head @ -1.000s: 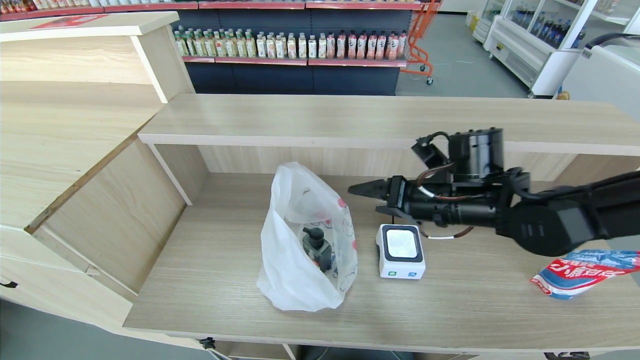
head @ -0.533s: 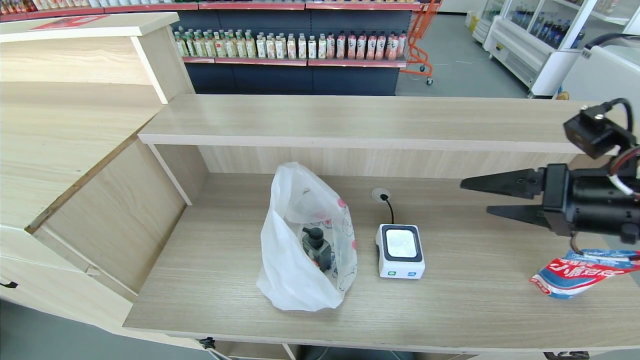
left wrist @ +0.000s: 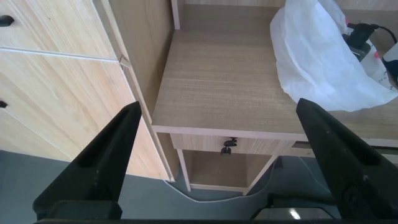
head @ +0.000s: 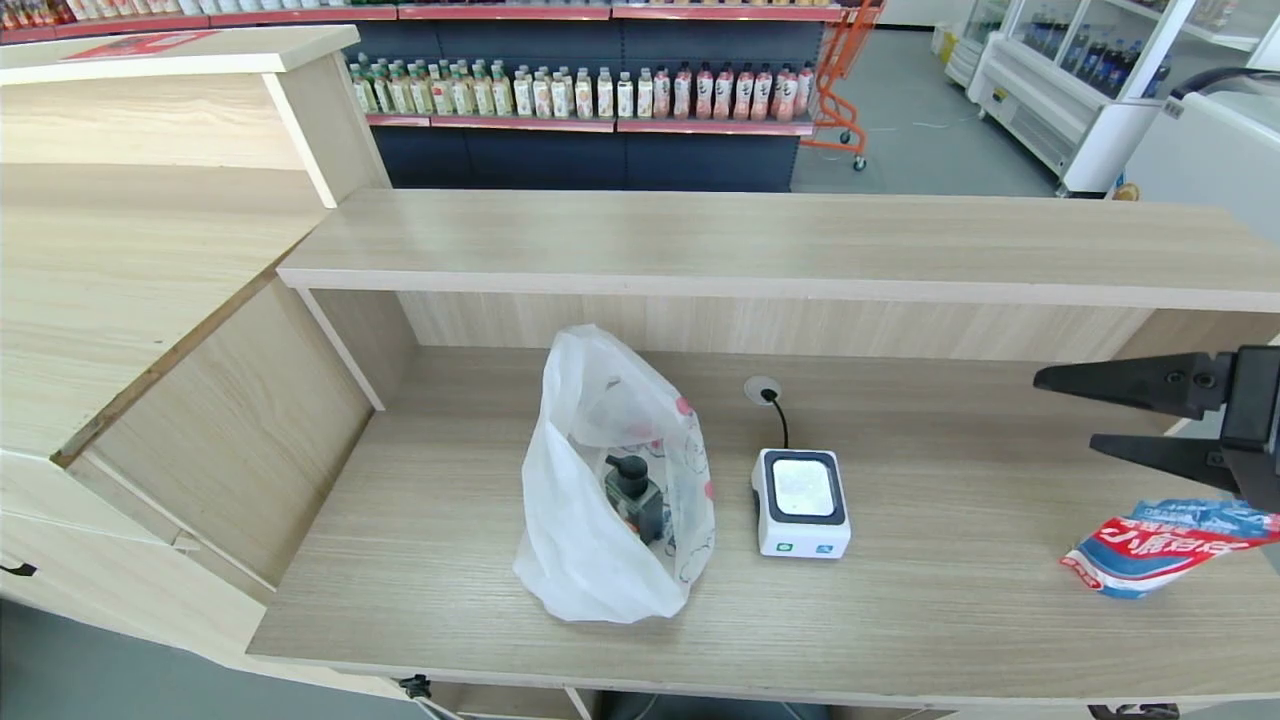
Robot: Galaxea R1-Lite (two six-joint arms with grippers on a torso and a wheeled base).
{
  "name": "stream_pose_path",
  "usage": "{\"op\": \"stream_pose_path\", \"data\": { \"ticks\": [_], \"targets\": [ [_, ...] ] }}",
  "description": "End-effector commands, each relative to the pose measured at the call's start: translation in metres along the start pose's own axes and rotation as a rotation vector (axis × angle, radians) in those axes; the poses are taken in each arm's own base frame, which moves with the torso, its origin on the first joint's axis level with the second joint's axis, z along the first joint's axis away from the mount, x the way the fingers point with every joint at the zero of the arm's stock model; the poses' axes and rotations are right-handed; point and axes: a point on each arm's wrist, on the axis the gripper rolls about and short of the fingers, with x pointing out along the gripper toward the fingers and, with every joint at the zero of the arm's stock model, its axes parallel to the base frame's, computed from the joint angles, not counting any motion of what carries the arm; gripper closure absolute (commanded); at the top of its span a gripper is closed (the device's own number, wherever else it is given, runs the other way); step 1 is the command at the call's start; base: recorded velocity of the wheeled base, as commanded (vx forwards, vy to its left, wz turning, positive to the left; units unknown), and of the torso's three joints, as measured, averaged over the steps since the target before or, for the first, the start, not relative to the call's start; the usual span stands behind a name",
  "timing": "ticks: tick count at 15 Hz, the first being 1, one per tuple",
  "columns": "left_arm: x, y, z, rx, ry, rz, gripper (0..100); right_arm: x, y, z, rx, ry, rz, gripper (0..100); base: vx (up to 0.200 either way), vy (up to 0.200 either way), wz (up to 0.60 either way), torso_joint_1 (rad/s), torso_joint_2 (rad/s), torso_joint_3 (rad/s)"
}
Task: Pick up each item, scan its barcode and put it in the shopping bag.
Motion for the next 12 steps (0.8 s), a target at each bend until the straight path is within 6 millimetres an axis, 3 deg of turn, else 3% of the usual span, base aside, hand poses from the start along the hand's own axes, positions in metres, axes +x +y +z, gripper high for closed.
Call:
{"op": "stream_pose_path", "data": {
  "ticks": [1, 9, 12],
  "targets": [
    [0.0, 0.0, 0.0, 0.003, 0.0, 0.002, 0, -0.004, 0.0, 0.0, 0.062, -0.018, -0.024, 0, 0.0, -0.2, 0.0, -0.002, 0.01, -0.002],
    [0.0, 0.0, 0.0, -0.007, 0.0, 0.0, 0, -0.021, -0.004, -0.006, 0.193, -0.009, -0.084, 0, 0.0, -0.2, 0.0, 0.005, 0.0, 0.002],
    [0.0, 0.0, 0.0, -0.011, 0.0, 0.004, 0, -0.026, -0.008, -0.012, 0.34, -0.007, -0.163, 0, 0.0, -0.2, 0.0, 0.001, 0.0, 0.002]
  ]
}}
